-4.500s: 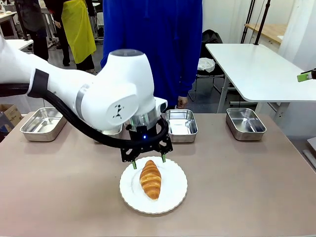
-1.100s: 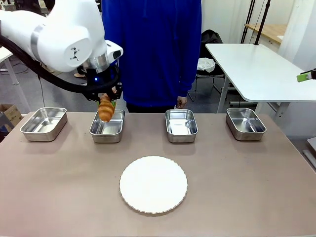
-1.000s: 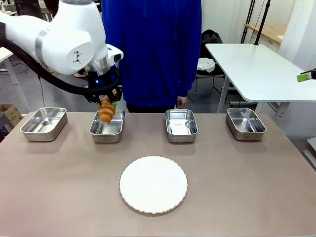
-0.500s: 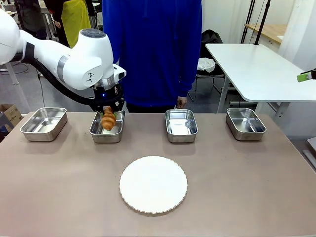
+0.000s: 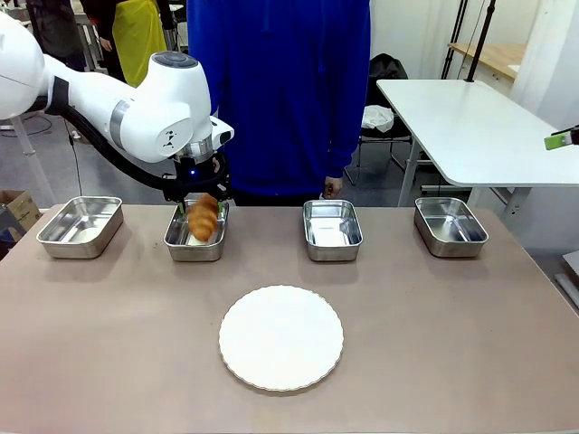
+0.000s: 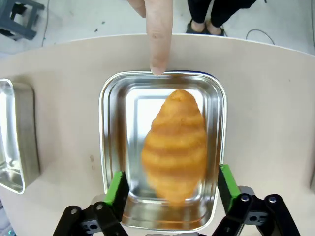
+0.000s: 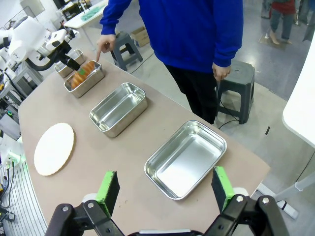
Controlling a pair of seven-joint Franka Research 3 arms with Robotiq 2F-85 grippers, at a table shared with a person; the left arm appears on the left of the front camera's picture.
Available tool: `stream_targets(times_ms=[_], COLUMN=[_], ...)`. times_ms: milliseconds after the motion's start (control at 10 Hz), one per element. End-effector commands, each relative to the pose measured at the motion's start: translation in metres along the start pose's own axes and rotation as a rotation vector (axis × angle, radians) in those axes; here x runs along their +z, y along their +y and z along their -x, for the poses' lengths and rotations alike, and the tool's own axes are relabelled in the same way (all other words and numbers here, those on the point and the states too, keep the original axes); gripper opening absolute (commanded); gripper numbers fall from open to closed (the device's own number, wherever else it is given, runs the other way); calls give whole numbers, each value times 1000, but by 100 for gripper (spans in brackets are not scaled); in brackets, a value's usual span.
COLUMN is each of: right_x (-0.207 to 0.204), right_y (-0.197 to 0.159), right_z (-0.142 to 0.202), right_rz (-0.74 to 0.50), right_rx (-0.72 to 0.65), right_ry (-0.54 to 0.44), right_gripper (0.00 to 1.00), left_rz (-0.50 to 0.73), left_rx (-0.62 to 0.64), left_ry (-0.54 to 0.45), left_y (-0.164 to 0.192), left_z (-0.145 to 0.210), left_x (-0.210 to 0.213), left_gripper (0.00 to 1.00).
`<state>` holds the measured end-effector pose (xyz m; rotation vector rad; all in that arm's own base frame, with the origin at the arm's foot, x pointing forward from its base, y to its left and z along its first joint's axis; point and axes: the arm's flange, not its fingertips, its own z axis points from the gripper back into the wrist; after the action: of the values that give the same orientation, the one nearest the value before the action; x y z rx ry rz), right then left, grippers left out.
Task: Place the bread in the container.
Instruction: Place the Butter Roll into the Airtight Container indicated by the human.
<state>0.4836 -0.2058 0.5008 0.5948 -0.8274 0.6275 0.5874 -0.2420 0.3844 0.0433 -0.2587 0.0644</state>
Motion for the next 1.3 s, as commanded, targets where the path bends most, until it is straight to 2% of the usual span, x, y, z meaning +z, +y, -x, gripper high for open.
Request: stream_targets(times_ms=[0, 300, 400, 1100, 1200], right_x=[1, 1, 1, 1, 1], right_y=[1, 1, 1, 1, 1], right_z=[-1, -1, -1, -1, -1], right_rz=[-2, -2, -2, -2, -2], right_rx=[4, 4, 4, 4, 4], right_ry=[-6, -6, -6, -6, -6], right_gripper=[100, 100, 100, 100, 100], left_rz=[4, 6, -5, -4, 32], left_rx=[7, -1, 5, 1, 17], left_ry=[23, 19, 16, 16, 19], left_y=[2, 4, 1, -1, 12], left_z=[-3, -2, 1, 2, 14], left_x=[2, 6, -1, 0, 15], left_gripper=[100, 100, 93, 93, 93])
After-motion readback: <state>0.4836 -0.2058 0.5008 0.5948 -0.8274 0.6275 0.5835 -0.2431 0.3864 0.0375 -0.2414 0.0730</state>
